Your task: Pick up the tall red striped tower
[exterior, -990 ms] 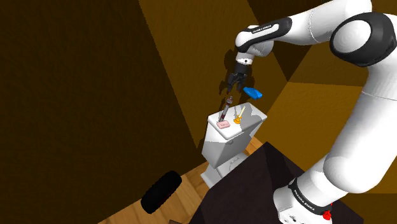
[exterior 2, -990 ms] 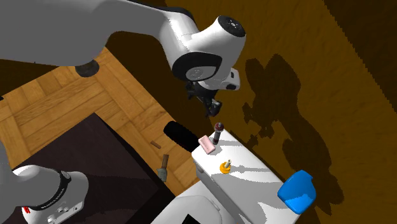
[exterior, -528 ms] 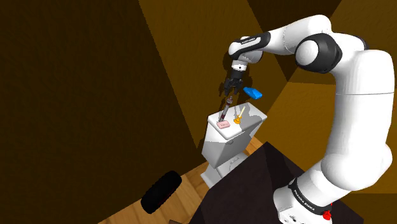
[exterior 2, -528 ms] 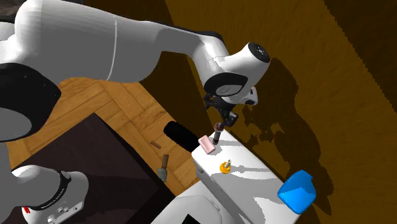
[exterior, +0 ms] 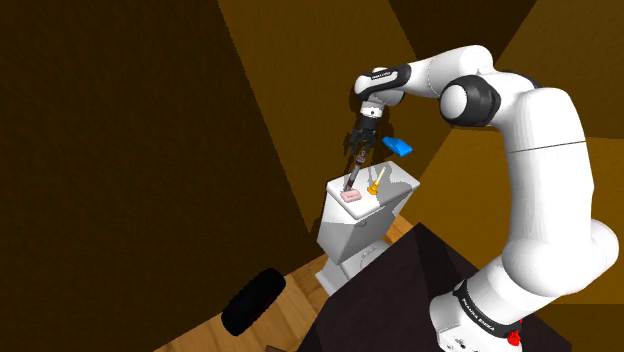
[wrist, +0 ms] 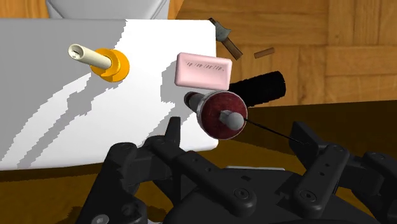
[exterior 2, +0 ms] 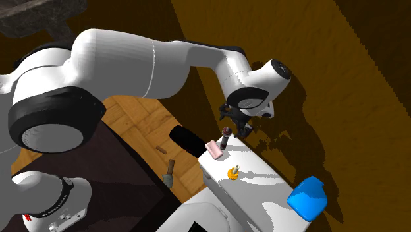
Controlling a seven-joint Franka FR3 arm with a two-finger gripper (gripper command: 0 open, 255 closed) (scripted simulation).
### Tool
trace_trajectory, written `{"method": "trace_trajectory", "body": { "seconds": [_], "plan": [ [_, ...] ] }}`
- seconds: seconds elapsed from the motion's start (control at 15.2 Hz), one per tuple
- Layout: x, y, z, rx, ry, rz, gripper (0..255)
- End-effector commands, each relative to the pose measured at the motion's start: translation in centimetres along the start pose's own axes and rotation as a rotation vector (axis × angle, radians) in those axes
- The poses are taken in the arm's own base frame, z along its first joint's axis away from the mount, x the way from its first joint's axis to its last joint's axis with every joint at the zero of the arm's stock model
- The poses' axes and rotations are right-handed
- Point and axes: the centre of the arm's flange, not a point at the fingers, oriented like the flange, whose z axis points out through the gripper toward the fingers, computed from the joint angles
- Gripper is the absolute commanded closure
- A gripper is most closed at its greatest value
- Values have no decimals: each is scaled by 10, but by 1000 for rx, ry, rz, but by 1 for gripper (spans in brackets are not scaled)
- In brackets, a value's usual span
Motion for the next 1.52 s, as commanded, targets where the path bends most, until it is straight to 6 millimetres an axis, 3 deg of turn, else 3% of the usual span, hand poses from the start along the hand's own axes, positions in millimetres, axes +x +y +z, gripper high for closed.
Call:
{"method": "trace_trajectory", "body": {
  "seconds": [0.0,0.26,0.33,0.53,0.59,0.66,0.73,0.79,0.86,0.92,1.45],
  "plan": [
    [9,7,26,-12,16,0,0],
    [13,9,39,-12,16,0,0],
    [12,2,39,-12,16,0,255],
    [20,-1,45,-12,17,1,255],
    [29,9,49,-10,17,0,255],
    [26,2,52,-10,16,1,255],
    [35,6,67,-8,16,1,255],
    [47,10,57,-4,17,1,255],
    [60,4,66,0,17,1,255],
    [13,9,39,-12,16,0,255],
    [1,3,-1,-12,16,0,255]
  ]
}}
